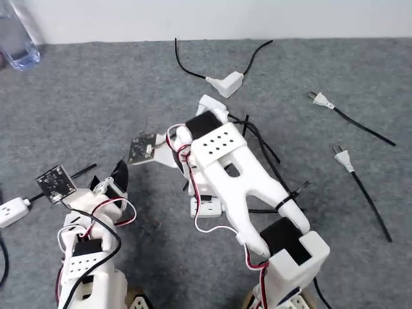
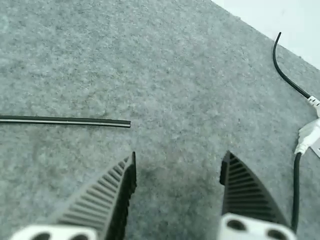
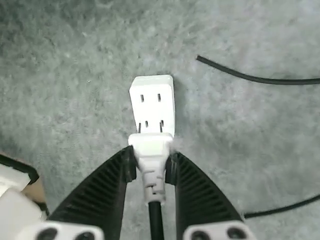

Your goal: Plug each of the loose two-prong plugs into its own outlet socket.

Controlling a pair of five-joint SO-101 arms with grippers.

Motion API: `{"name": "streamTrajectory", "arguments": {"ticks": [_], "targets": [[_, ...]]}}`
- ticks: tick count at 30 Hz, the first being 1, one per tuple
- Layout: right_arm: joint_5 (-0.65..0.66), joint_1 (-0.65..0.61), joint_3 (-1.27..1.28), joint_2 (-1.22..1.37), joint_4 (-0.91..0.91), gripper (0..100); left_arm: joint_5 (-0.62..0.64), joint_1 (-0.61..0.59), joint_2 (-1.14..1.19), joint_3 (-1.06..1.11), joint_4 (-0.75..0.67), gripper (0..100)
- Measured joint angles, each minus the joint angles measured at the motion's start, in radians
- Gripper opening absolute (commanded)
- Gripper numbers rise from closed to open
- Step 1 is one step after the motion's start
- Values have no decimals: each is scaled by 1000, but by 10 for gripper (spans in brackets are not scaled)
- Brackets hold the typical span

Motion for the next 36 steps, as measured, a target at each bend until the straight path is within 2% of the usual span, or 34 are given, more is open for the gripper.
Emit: {"name": "streamTrajectory", "arguments": {"ticks": [7, 26, 36], "targets": [[2, -2, 68, 0, -89, 8, 0, 0, 0, 0, 0, 261], [0, 2, 64, 78, -126, 8, 0, 0, 0, 0, 0, 261], [0, -61, 64, 89, -130, 8, 0, 0, 0, 0, 0, 261]]}}
